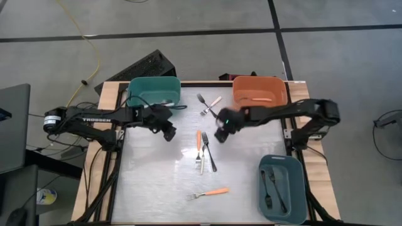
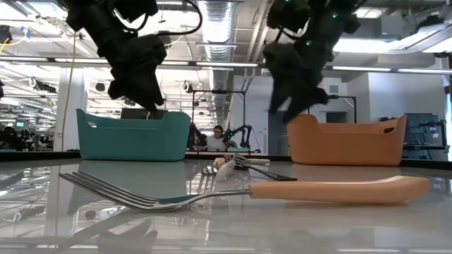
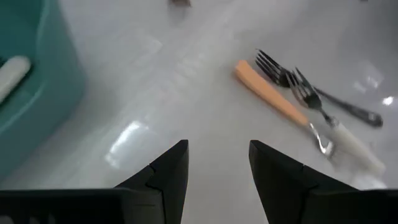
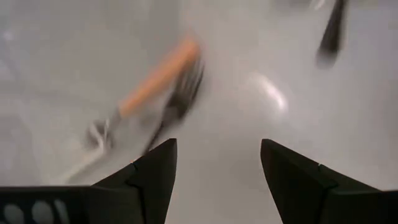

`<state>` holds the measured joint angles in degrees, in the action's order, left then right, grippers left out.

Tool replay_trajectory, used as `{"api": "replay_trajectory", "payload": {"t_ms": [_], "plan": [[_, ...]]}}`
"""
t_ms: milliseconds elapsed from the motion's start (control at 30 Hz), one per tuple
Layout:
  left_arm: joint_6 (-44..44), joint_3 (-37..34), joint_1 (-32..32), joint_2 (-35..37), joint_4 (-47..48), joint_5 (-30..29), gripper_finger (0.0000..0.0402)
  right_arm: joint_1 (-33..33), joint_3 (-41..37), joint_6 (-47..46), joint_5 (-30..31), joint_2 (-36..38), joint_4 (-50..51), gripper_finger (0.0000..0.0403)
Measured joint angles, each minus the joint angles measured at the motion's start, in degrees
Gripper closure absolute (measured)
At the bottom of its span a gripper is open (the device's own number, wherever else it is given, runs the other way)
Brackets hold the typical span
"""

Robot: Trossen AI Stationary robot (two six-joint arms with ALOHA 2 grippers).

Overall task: Sort silverware by color (type)
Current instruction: Put the bottom white fork into the green bin

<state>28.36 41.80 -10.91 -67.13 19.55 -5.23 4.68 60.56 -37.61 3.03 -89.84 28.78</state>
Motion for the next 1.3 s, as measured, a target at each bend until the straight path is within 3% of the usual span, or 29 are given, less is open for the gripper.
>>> {"api": "replay_trajectory", "payload": {"t_ms": [167, 367, 567, 733, 900, 1100, 1300], "plan": [[-8.9, 0.0, 1.4, -0.6, -4.3, -0.2, 0.0249, -8.2, 1.0, -13.1, 0.2, -4.4, 3.7, 0.0149], [-18.2, 0.1, 2.4, -5.7, -20.8, 11.2, 0.0249, -16.6, 1.0, -26.1, 1.2, -5.7, 4.5, 0.0149], [-18.3, 8.1, 3.1, -15.5, -17.6, 13.6, 0.0249, -22.0, 1.0, -33.5, 11.8, -0.2, 12.5, 0.0149], [-12.2, 19.0, 3.8, -24.9, -8.6, 13.6, 0.0249, -23.8, 1.0, -29.5, 16.3, 4.5, 23.5, 0.0149], [-2.0, 28.2, 6.0, -33.4, -1.8, 12.0, 0.0249, -23.8, 1.0, -20.3, 16.7, 9.4, 32.0, 0.0149], [7.6, 34.6, 9.6, -39.6, 3.6, 3.2, 0.0249, -24.1, 1.0, -8.5, 16.6, 15.6, 37.4, 0.0149], [10.8, 37.7, 12.5, -42.6, 3.1, -5.6, 0.0249, -21.9, 1.0, 1.5, 16.6, 21.7, 36.8, 0.0149]]}}
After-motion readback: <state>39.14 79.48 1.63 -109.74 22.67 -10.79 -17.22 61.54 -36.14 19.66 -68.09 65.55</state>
